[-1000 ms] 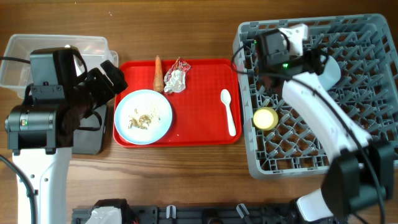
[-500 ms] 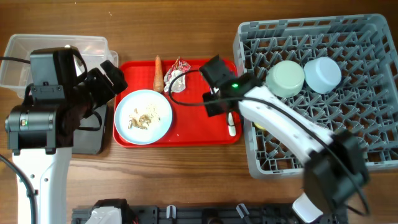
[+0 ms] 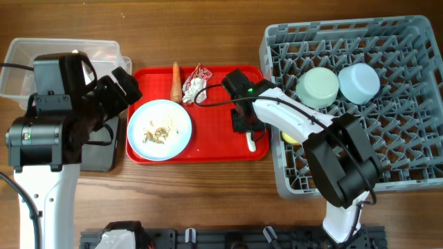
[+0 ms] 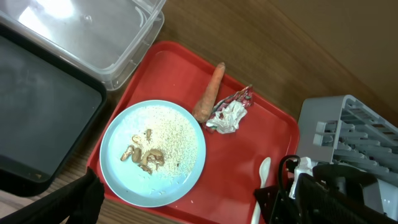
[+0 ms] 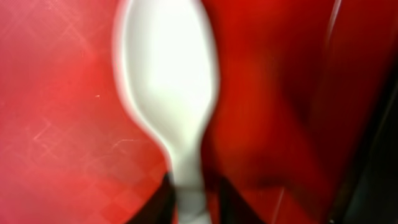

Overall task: Sort waste into correct bins and load items into the dishwasher rack
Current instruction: 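Grasp the white spoon on the tray with the right gripper, then drop the white spoon into the dish rack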

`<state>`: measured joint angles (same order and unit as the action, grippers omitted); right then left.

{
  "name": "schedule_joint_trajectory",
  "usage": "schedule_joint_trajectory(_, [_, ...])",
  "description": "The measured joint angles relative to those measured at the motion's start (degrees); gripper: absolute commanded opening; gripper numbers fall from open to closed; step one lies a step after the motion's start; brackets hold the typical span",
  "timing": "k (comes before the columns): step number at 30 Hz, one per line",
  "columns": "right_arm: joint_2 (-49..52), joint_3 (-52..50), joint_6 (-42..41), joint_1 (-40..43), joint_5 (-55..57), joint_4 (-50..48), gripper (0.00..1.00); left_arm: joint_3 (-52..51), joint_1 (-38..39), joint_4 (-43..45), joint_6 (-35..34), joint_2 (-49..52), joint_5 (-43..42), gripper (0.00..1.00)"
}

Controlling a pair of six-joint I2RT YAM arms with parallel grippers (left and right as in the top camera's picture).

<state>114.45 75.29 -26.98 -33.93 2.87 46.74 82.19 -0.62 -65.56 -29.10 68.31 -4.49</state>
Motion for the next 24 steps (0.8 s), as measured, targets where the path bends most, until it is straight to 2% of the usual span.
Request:
schedule_joint_trajectory(6, [-2.6,0.1,0.3,0.1,-1.4,0.6,0.04,0.0,0.0,0.0,0.0,0.0,0.0,1.0])
schedule_joint_trajectory(9, [-11.1,0.1,0.9,0.5,0.3,0.6,0.04,0.0,0.0,0.0,0.0,0.0,0.0,1.0])
schedule_joint_trajectory(13, [-23.0,1.0,1.6,4.7,10.3,-2.3,0.04,0.0,0.0,0.0,0.0,0.0,0.0,1.0])
schedule_joint_trajectory(18, [-21.7,1.2,9.1,12.2,15.0,-11.6,0.06,0.0,0.0,0.0,0.0,0.0,0.0,1.0])
schedule_joint_trajectory(19, [-20.4,1.2,10.5,13.1,15.3,-12.5,0.15,0.0,0.0,0.0,0.0,0.0,0.0,1.0])
schedule_joint_trajectory(21, [-17.1,1.1,12.7,14.3,15.4,-13.6,0.51,0.0,0.0,0.0,0.0,0.0,0.0,1.0])
schedule_joint_trajectory(24, [-15.2,0.9,15.5,14.6,13.4,-11.9,0.6,0.0,0.0,0.0,0.0,0.0,0.0,1.0])
